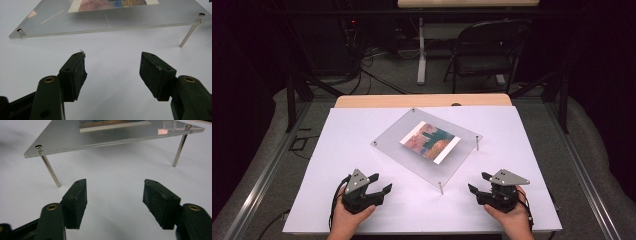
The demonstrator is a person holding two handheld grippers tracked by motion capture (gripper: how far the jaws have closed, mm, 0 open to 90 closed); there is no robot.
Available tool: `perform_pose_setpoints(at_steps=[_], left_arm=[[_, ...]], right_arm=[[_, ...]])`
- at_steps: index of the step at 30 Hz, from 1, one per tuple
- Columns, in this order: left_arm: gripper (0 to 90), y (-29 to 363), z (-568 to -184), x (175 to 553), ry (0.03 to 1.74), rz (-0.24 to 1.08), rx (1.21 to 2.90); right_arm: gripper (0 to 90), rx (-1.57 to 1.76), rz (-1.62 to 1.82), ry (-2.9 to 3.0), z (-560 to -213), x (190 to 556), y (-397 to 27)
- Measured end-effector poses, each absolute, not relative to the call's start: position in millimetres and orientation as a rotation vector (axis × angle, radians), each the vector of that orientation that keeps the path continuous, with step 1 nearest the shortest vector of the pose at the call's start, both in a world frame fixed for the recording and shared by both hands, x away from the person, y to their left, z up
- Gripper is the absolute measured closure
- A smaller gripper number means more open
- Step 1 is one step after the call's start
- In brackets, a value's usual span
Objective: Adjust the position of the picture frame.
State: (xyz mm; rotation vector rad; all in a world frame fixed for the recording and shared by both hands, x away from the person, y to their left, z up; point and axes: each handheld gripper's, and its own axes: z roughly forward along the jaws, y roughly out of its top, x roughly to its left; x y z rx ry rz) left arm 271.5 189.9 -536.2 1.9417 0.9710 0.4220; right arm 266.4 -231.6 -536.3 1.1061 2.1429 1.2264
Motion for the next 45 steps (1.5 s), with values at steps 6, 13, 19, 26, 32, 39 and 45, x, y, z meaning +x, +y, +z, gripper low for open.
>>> perform_pose_setpoints(at_steps=[6,13,19,26,32,39,45], left_arm=[[37.4,192.2,-537.6,271.2,1.007,0.372,1.906],[37.4,191.2,-540.9,274.2,1.022,0.353,1.916],[39.8,186.7,-538.3,270.4,0.988,0.357,1.920],[41.2,172.8,-538.3,270.4,0.965,0.352,1.943],[42.6,156.0,-539.1,273.6,0.949,0.303,1.952],[42.8,134.4,-542.6,273.3,0.940,0.252,1.968],[45.8,118.9,-545.5,273.8,0.924,0.212,1.983]], right_arm=[[39.9,1.139,1.228,2.166,-537.1,264.2,-230.4],[42.4,1.177,1.196,2.213,-541.3,268.9,-228.4],[42.3,1.181,1.209,2.219,-541.8,269.6,-228.6],[43.0,1.192,1.251,2.200,-540.8,270.9,-231.5],[43.6,1.201,1.303,2.197,-540.0,270.9,-232.8],[41.3,1.240,1.369,2.156,-538.5,271.3,-236.5],[42.3,1.222,1.347,2.162,-536.6,269.2,-235.1]])
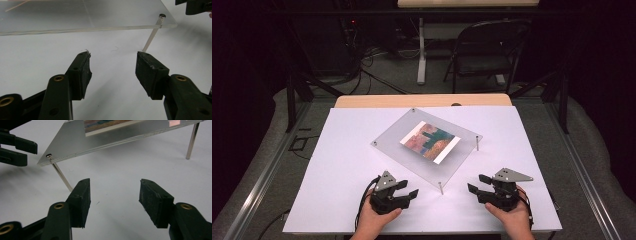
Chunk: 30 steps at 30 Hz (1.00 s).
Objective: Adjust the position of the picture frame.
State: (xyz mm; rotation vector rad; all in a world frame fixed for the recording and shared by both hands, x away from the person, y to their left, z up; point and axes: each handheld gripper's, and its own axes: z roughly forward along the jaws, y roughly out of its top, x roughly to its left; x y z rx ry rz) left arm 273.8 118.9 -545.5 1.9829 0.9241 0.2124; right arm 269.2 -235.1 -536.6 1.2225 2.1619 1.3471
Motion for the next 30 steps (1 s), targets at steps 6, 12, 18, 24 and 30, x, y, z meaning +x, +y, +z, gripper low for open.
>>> perform_pose_setpoints(at_steps=[6,12,18,24,30], left_arm=[[51.0,103.1,-548.8,273.4,0.909,0.192,2.003],[58.0,87.8,-549.8,273.7,0.899,0.175,2.012],[63.3,67.7,-553.6,276.4,0.874,0.155,2.035],[66.9,56.6,-554.9,279.6,0.862,0.157,2.039],[70.2,48.9,-553.5,282.9,0.838,0.146,2.041]], right_arm=[[45.9,1.220,1.327,2.184,-537.5,269.4,-234.1],[46.8,1.240,1.343,2.172,-538.3,270.6,-236.9],[46.7,1.235,1.350,2.171,-538.8,270.9,-236.9],[46.3,1.246,1.355,2.175,-538.3,270.4,-238.0],[46.3,1.252,1.364,2.171,-538.6,270.8,-239.2]])
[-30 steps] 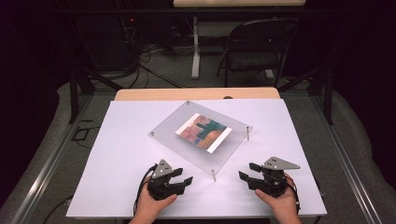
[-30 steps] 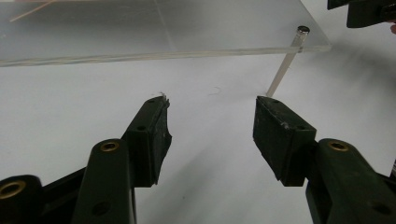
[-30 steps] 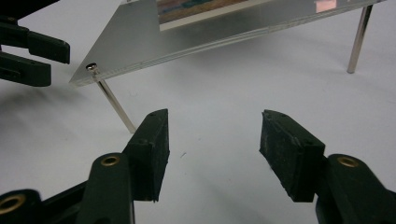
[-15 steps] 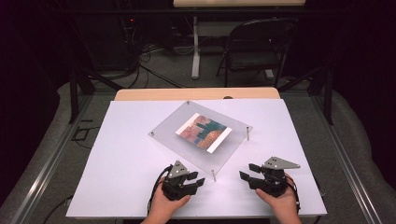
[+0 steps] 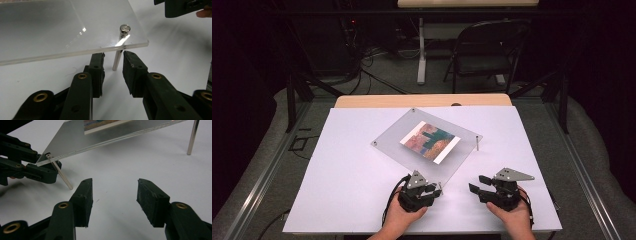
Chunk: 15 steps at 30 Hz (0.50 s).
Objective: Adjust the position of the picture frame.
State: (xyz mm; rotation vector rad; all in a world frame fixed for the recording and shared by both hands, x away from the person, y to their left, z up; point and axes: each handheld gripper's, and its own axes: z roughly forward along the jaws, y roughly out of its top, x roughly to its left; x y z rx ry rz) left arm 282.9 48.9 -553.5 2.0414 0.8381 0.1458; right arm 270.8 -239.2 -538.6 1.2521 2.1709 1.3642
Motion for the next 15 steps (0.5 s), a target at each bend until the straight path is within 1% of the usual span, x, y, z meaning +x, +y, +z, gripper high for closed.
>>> perform_pose_setpoints(at_steps=[1,6,15], left_arm=[[72.1,47.4,-554.0,284.0,0.835,0.143,2.047],[74.2,42.3,-556.0,285.6,0.836,0.152,2.051],[78.9,38.7,-556.1,288.5,0.830,0.130,2.057]], right_arm=[[46.3,1.253,1.369,2.169,-538.8,270.9,-239.6],[46.3,1.258,1.374,2.168,-539.0,271.3,-240.4],[46.3,1.263,1.373,2.165,-539.0,271.4,-240.9]])
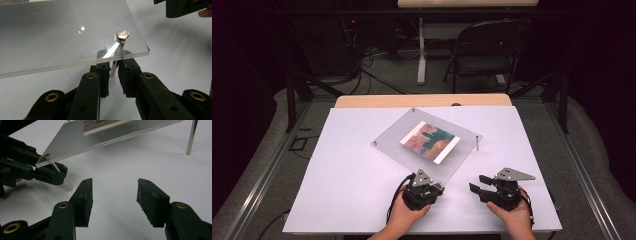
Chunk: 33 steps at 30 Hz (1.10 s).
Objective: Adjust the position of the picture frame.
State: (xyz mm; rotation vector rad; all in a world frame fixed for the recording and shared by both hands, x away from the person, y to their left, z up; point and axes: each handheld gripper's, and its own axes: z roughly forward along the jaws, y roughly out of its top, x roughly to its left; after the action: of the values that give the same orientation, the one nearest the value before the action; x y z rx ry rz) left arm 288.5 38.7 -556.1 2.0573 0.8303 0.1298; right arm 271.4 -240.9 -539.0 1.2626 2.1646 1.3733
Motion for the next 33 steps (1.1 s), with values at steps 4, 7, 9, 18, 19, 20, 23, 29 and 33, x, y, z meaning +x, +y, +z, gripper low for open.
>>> perform_pose_setpoints(at_steps=[4,7,9,18,19,20,23,29,33], left_arm=[[79.4,37.0,-557.5,289.1,0.829,0.131,2.054],[80.4,36.5,-557.9,288.8,0.820,0.137,2.051],[82.3,36.3,-557.5,288.2,0.811,0.139,2.060],[84.6,36.5,-557.5,288.9,0.809,0.128,2.057],[84.7,36.6,-557.4,289.1,0.809,0.124,2.057],[84.7,36.7,-557.3,289.3,0.808,0.122,2.057],[85.0,37.1,-557.2,289.5,0.806,0.118,2.057],[85.3,40.3,-555.5,288.6,0.807,0.112,2.047],[85.4,46.4,-554.1,286.3,0.817,0.113,2.047]], right_arm=[[46.3,1.266,1.380,2.159,-539.3,272.1,-241.0],[46.4,1.278,1.380,2.155,-538.9,272.1,-241.3],[46.4,1.277,1.377,2.154,-539.1,272.7,-241.8],[46.6,1.287,1.374,2.148,-539.2,275.1,-243.4],[46.5,1.285,1.377,2.143,-539.1,275.8,-244.3],[46.5,1.287,1.378,2.137,-539.1,276.6,-245.3],[46.6,1.300,1.377,2.127,-539.1,277.9,-247.8],[46.5,1.320,1.375,2.101,-538.8,280.9,-253.6],[46.6,1.297,1.347,2.099,-537.8,284.7,-253.5]])
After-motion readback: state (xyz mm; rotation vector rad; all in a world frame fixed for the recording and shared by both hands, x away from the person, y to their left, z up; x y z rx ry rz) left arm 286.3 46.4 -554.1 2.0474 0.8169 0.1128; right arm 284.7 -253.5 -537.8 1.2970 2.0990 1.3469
